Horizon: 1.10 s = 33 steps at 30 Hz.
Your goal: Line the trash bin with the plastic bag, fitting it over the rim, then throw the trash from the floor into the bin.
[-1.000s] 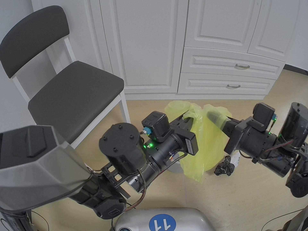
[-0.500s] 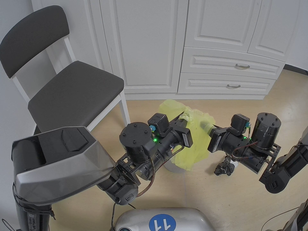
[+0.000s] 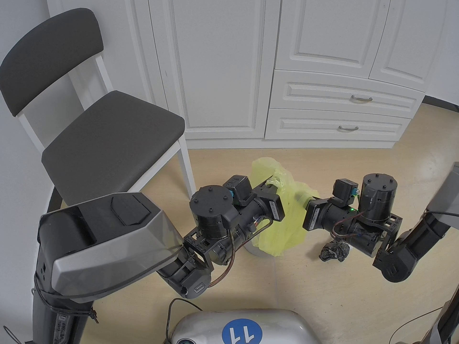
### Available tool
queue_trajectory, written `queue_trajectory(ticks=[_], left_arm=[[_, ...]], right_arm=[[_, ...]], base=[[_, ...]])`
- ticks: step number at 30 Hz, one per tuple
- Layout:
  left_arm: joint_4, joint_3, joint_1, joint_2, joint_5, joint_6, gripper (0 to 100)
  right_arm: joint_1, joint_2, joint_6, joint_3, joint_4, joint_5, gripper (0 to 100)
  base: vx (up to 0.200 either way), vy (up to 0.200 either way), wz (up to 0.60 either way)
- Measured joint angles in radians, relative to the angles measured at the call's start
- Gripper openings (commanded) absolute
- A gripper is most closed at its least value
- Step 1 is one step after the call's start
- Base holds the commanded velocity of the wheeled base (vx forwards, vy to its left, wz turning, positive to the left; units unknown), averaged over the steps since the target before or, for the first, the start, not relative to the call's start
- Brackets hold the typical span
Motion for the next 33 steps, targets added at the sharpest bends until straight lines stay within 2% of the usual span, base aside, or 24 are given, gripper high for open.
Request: queue_trajectory(ticks=[5,12,19,23,28,33], left_arm=[[0.027,-0.014,0.019,0.027,-0.027,-0.059,0],[0.073,-0.047,0.033,0.059,-0.039,-0.101,0],[0.098,-0.153,0.062,0.124,-0.04,-0.128,0],[0.14,-0.236,0.095,0.155,-0.039,-0.197,0],[0.252,-0.316,0.133,0.177,-0.038,-0.316,0],[0.33,-0.381,0.151,0.188,-0.037,-0.385,0]], right_arm=[[-0.015,0.068,0.06,-0.053,0.031,0.001,0],[-0.032,0.115,0.16,-0.15,0.163,0.0,0],[-0.07,0.167,0.19,-0.229,0.191,-0.003,0],[-0.111,0.2,0.198,-0.283,0.238,-0.002,0],[-0.167,0.235,0.255,-0.366,0.313,-0.003,0],[-0.228,0.255,0.275,-0.416,0.343,0.001,0]], base=[[0.0,0.0,0.0],[0.0,0.0,0.0],[0.0,0.0,0.0],[0.0,0.0,0.0],[0.0,0.0,0.0],[0.0,0.0,0.0]])
